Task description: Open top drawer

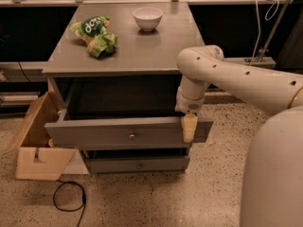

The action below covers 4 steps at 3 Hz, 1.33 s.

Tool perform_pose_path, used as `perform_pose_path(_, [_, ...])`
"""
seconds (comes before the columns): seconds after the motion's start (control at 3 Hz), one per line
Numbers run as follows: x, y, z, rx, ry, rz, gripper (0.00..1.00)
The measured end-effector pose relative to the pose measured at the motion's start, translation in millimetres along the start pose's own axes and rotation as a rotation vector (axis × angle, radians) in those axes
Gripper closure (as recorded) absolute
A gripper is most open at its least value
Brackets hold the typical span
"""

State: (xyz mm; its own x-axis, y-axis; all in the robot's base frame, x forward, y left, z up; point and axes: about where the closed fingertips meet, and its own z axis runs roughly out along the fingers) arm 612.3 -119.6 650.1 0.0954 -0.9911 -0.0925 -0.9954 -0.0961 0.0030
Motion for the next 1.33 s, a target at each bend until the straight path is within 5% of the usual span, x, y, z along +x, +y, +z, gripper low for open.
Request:
perform_pose_path(0.67, [-2.2, 23.4, 14.5, -0.113, -0.014, -0.041, 0.00])
perform_pose_path(1.0, [13.2, 55.0, 12.6, -0.200, 0.020, 0.005, 0.26])
perform_pose_path(1.33, [22.3, 71.3, 8.9, -0.216, 0.025, 0.047, 0.50])
